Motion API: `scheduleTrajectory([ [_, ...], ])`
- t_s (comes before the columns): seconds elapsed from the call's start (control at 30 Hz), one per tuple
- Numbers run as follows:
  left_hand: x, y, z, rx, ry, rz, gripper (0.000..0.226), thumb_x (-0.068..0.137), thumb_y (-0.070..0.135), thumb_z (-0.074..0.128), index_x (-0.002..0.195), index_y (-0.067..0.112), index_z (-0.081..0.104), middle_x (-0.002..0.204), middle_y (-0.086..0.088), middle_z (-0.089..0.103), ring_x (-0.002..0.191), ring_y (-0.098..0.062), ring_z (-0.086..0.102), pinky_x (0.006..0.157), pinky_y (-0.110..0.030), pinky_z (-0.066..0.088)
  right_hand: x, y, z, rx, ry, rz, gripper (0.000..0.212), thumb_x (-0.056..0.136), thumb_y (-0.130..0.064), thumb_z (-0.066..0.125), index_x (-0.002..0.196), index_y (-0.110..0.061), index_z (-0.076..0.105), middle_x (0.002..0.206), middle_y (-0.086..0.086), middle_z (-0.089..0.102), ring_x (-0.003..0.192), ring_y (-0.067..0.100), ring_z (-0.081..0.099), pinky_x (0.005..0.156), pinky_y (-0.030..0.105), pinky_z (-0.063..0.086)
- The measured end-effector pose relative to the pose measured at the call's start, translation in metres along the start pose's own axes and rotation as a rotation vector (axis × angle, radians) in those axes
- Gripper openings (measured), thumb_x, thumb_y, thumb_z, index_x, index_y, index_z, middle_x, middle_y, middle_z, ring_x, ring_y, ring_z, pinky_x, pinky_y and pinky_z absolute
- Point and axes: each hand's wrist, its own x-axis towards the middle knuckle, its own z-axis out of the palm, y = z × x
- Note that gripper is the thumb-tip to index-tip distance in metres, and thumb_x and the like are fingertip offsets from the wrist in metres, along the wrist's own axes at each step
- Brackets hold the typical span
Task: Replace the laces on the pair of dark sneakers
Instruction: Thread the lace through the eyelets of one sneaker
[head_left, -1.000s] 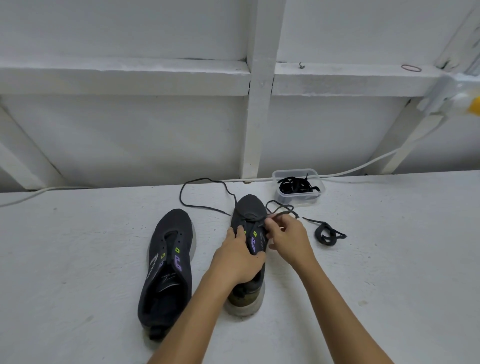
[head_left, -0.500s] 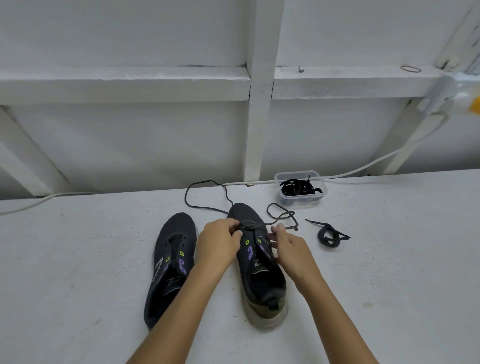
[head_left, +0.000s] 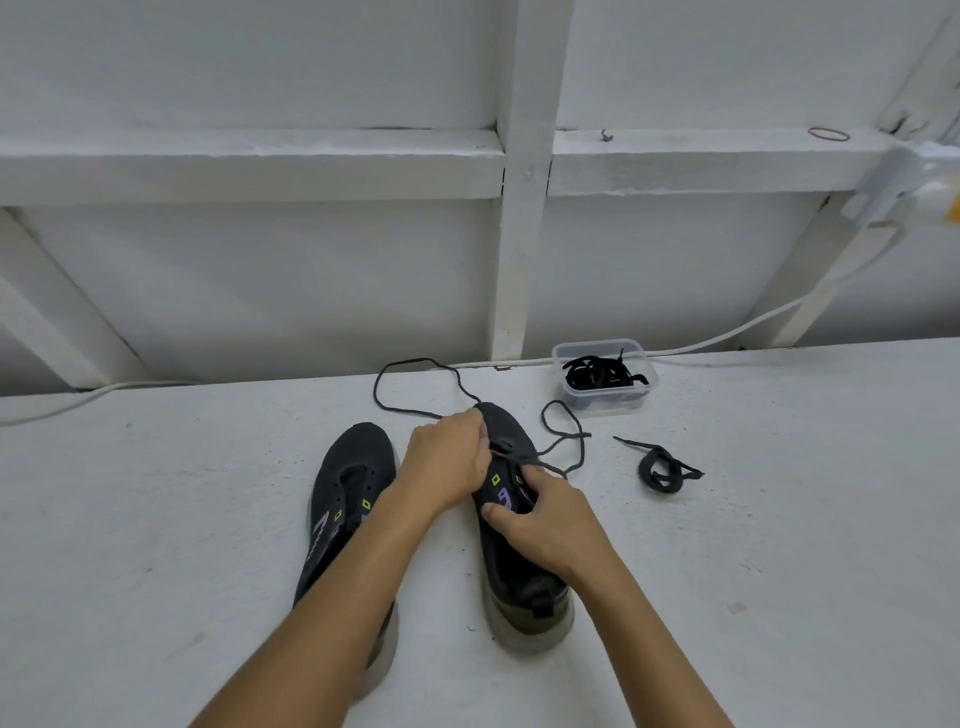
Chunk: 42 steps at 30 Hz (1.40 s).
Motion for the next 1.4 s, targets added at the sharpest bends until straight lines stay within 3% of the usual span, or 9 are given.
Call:
scheduleTrajectory([
  [0.23,0.004,-0.019,-0.005,-0.305,-0.083,0.014,0.012,0.094,0.02,0.066,0.106,0.019,0.068,0.1,0.006,0.069,0.092,-0.009,0.062,0.085,-0.026,0.052,-0.002,0.004,0.0,0.044,0.012,-0.005,0.019,0.081,-0.04,0.07,0.098,-0.03,0.065,0.09,-0.015,0.069,0.08,-0.003,0.062,0.061,0.009,0.042],
  [0.5,0.007,-0.015,-0.004,-0.217,-0.018,0.025,0.001,0.102,0.021,0.051,0.102,0.021,0.05,0.097,-0.002,0.062,0.089,-0.023,0.058,0.078,-0.04,0.051,-0.002,0.004,0.002,0.059,0.026,-0.003,0.016,0.081,-0.038,0.069,0.094,-0.03,0.064,0.085,-0.015,0.069,0.075,-0.006,0.061,0.056,0.005,0.041],
  [0.67,0.007,-0.02,-0.002,-0.339,-0.063,-0.035,0.013,0.093,0.029,0.069,0.1,0.02,0.062,0.097,0.004,0.066,0.086,-0.011,0.061,0.068,-0.018,0.045,-0.003,0.005,0.002,0.074,0.032,-0.007,0.015,0.082,-0.039,0.069,0.095,-0.033,0.063,0.085,-0.016,0.068,0.079,-0.013,0.057,0.056,0.004,0.039],
  [0.77,0.007,-0.024,-0.003,-0.316,-0.051,-0.061,0.012,0.093,0.026,0.069,0.084,0.021,0.063,0.091,0.0,0.069,0.084,-0.017,0.063,0.066,-0.022,0.045,-0.004,0.006,0.003,0.071,0.037,-0.016,0.014,0.083,-0.038,0.068,0.096,-0.034,0.063,0.085,-0.015,0.067,0.08,-0.012,0.057,0.057,0.004,0.04],
  [0.93,0.01,-0.023,-0.006,-0.573,-0.057,-0.209,0.016,0.103,0.03,0.046,0.1,0.016,0.053,0.092,0.002,0.072,0.08,-0.009,0.072,0.083,-0.039,0.058,-0.003,0.007,0.002,0.076,0.036,-0.031,0.016,0.085,-0.034,0.066,0.096,-0.023,0.065,0.085,-0.011,0.069,0.08,-0.004,0.06,0.058,0.006,0.042],
  [1.07,0.007,-0.027,-0.007,-0.477,-0.163,-0.137,0.02,0.091,0.038,0.069,0.104,0.024,0.06,0.096,0.01,0.069,0.088,-0.007,0.066,0.069,-0.023,0.048,-0.004,0.006,0.001,0.08,0.028,-0.03,0.015,0.086,-0.034,0.067,0.1,-0.028,0.066,0.086,-0.013,0.07,0.079,-0.006,0.06,0.058,0.006,0.041],
  [1.17,0.007,-0.029,-0.004,-0.458,-0.083,-0.121,0.006,0.091,0.025,0.07,0.092,0.02,0.066,0.092,0.006,0.071,0.085,-0.014,0.068,0.078,-0.028,0.053,-0.005,0.006,0.001,0.087,0.022,-0.035,0.013,0.086,-0.033,0.066,0.099,-0.029,0.066,0.085,-0.014,0.069,0.079,-0.008,0.06,0.057,0.005,0.04],
  [1.3,0.011,-0.028,-0.01,-0.869,0.066,-0.327,0.005,0.101,0.017,0.054,0.099,0.015,0.058,0.089,-0.004,0.072,0.071,-0.011,0.074,0.078,-0.038,0.058,-0.005,0.006,0.001,0.065,0.037,-0.038,0.011,0.086,-0.034,0.066,0.093,-0.026,0.064,0.083,-0.014,0.069,0.076,-0.002,0.06,0.057,0.007,0.039],
  [1.4,0.01,-0.03,-0.011,-0.871,0.084,-0.368,0.007,0.1,0.024,0.057,0.102,0.018,0.059,0.09,0.0,0.072,0.072,-0.005,0.073,0.073,-0.038,0.06,-0.005,0.006,0.001,0.079,0.021,-0.028,0.014,0.087,-0.034,0.066,0.098,-0.027,0.066,0.087,-0.014,0.07,0.078,-0.004,0.061,0.057,0.006,0.04],
])
